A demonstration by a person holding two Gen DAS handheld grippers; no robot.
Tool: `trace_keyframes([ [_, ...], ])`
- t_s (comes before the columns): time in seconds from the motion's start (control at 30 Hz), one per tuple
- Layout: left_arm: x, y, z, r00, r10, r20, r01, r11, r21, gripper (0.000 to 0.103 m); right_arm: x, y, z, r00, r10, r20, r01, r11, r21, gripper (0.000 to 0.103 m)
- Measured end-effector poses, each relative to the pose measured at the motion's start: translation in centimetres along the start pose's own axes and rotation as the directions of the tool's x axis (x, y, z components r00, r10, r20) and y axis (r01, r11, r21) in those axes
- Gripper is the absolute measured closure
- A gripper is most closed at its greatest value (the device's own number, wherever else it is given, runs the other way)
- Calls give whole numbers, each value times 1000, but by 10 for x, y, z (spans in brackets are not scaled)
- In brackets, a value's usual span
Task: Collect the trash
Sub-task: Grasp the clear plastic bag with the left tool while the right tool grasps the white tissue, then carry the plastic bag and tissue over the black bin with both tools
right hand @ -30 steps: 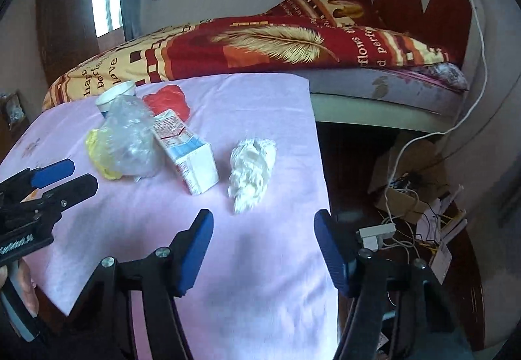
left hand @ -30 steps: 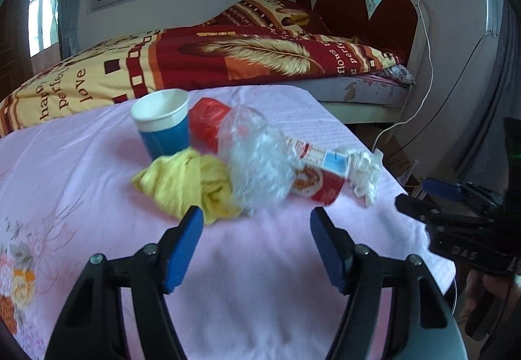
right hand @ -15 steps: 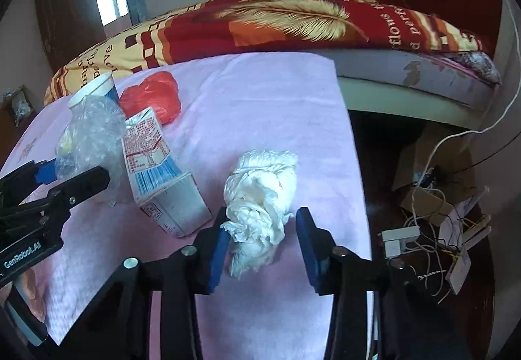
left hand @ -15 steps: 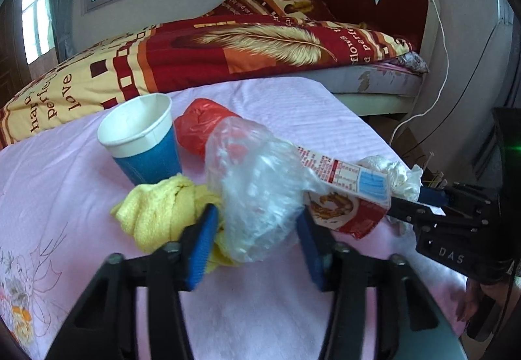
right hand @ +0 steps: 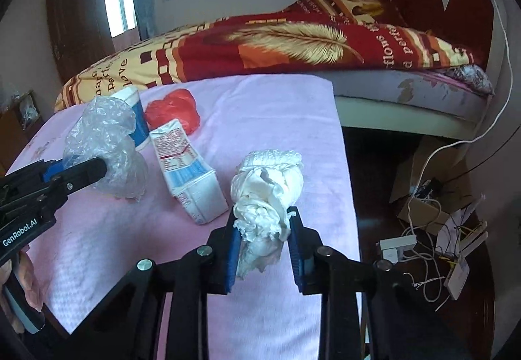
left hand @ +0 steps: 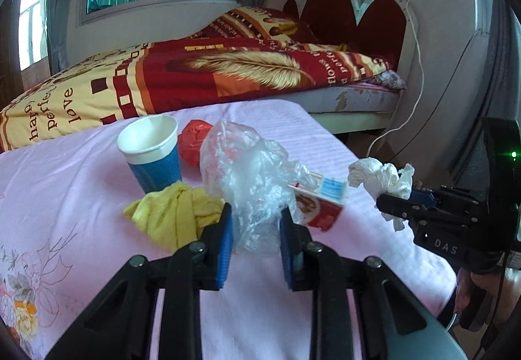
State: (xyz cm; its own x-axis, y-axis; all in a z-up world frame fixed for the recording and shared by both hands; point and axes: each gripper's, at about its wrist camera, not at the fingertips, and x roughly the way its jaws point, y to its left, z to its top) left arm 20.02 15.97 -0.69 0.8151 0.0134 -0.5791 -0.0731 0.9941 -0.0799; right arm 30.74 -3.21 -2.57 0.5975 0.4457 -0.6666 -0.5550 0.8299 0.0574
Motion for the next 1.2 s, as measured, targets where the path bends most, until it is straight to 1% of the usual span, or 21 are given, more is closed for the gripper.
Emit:
trace_keyframes([
  [0.23, -26, -5, -14, 1000, -6, 23, 6, 1000, 0, 77, -43, 3, -18, 999, -16, 38, 15, 1000, 4, 75],
  [0.63, -61, -26, -38, 998, -66, 26, 66, 998, 10, 77, -116, 7, -56, 995, -52, 81, 52, 999, 7, 75],
  [0.93, -72, -59, -51, 993, -117, 12, 116, 992, 50, 77, -152, -8, -85, 992, -88, 93, 82, 995, 62, 75],
  [1.2, -72, -105, -59, 984, -178, -15, 179, 979, 99, 77, -182, -31, -112, 986, -138, 96, 128, 986, 103, 75],
])
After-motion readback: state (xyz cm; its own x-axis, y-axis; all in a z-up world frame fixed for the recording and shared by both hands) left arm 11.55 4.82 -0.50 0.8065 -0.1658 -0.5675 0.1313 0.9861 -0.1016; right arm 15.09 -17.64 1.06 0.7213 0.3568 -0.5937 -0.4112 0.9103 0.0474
